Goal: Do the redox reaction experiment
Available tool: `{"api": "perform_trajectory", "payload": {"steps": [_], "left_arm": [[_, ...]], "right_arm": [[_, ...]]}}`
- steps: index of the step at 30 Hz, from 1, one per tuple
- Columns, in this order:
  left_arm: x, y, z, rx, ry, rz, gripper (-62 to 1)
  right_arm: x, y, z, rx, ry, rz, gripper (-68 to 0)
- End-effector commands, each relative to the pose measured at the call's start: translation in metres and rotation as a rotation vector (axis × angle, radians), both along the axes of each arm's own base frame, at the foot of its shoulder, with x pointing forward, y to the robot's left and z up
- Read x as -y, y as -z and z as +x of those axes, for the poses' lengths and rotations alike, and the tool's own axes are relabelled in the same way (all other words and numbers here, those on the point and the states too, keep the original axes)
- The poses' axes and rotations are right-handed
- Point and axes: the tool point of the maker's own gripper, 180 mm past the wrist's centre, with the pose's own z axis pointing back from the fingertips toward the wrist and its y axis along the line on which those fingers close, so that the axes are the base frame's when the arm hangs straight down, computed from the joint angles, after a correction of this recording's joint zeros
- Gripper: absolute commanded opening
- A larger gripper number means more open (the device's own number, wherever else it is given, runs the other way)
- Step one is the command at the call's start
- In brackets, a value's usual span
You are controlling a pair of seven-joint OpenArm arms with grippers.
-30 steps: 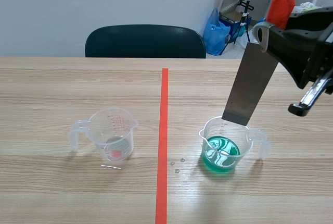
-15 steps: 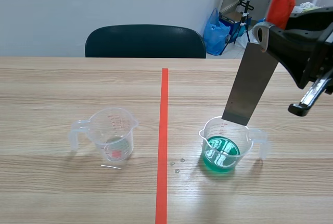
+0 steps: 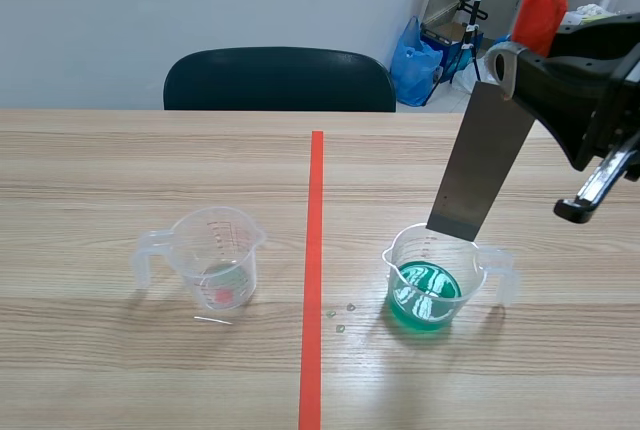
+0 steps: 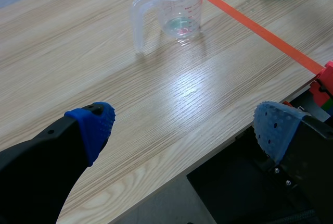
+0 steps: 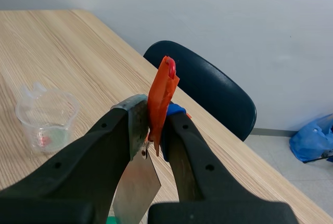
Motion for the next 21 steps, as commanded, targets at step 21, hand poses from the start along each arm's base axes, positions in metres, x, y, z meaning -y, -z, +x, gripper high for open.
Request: {"api": "perform_trajectory", "payload": {"steps": [21], "left_arm": [[0.0025,-0.0042,0.0016,0.019,-0.003,-0.016,-3.7]], "right_arm": [[0.0011,-0.0117,0.0024,0.037,0.002,0.022,-65.6]]}}
